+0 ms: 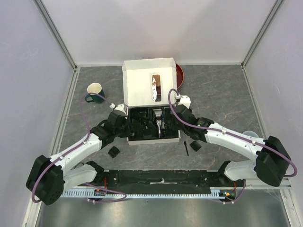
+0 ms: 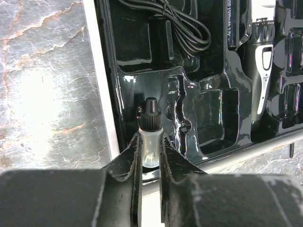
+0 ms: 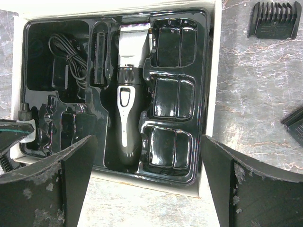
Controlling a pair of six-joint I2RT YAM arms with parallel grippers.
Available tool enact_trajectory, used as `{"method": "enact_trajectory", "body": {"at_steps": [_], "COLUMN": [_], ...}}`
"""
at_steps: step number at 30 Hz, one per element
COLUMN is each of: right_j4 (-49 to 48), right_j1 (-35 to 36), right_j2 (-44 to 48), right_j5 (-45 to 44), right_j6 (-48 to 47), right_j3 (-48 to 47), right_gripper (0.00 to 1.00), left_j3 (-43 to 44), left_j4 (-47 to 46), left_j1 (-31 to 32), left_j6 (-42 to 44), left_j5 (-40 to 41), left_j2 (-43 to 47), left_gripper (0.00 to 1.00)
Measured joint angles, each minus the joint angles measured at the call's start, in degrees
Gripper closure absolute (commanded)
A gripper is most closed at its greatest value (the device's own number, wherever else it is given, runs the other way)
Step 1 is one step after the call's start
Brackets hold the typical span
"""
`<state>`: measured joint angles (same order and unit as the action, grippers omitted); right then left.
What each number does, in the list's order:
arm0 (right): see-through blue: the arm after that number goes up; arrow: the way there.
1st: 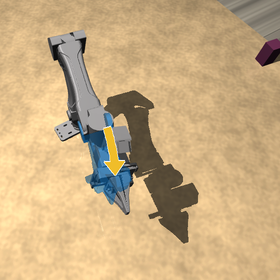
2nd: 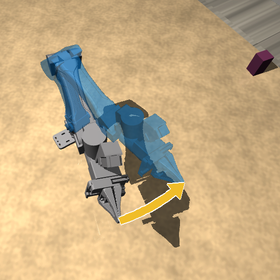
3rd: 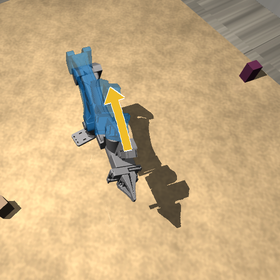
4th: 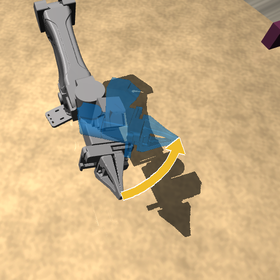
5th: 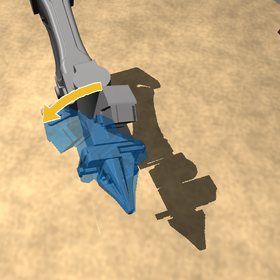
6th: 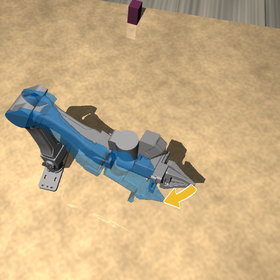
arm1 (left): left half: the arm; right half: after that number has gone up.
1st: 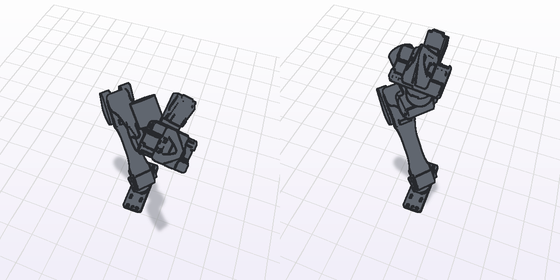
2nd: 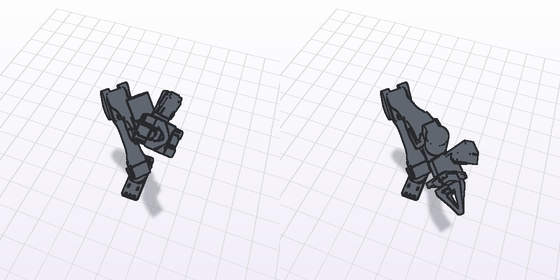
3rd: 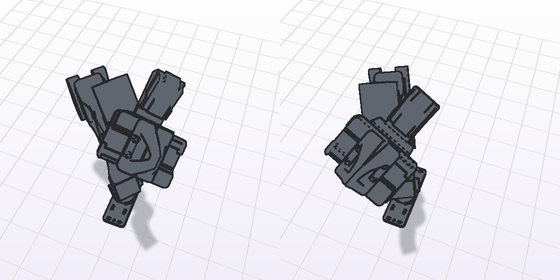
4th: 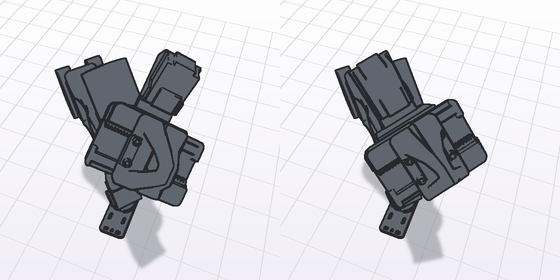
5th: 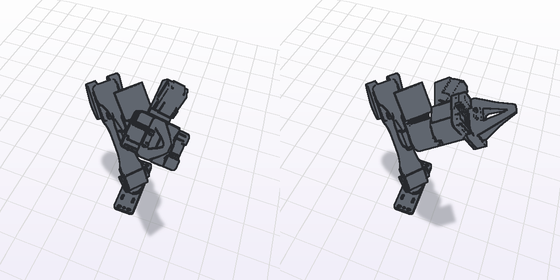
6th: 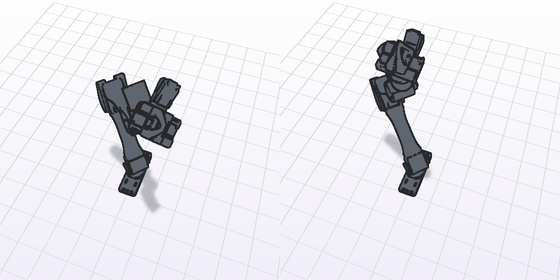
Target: Sort the hair-cutting tools
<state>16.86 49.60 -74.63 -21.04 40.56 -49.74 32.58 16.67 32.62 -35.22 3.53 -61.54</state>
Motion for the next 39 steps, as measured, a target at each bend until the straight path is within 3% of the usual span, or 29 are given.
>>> {"method": "enact_trajectory", "body": {"at_steps": [13,19,23,31,39], "right_j4": [-0.02,-0.02,-0.02,-0.04,-0.04], "right_j1": [0.0,0.0,0.0,0.0,0.0], "right_j2": [-0.83,-1.31,-1.33,-2.45,-3.08], "right_j5": [0.17,0.22,0.22,0.22,0.22], "right_j6": [0.2,0.2,0.17,0.17,0.17], "right_j3": [-0.02,-0.02,-0.02,-0.04,-0.04], "right_gripper": [0.02,0.02,0.02,0.02,0.02], "left_j3": [-1.09,-1.09,-1.05,-0.98,-0.7], "left_j4": [-0.9,1.05,1.68,1.55,-0.04], "left_j1": [1.11,1.22,1.22,1.22,1.22], "left_j6": [-0.04,0.0,0.0,0.0,0.0], "left_j5": [0.63,2.62,4.09,4.5,3.98], "left_j2": [-0.09,3.19,5.16,3.08,0.42], "left_gripper": [0.6,0.58,0.61,0.79,0.84]}}
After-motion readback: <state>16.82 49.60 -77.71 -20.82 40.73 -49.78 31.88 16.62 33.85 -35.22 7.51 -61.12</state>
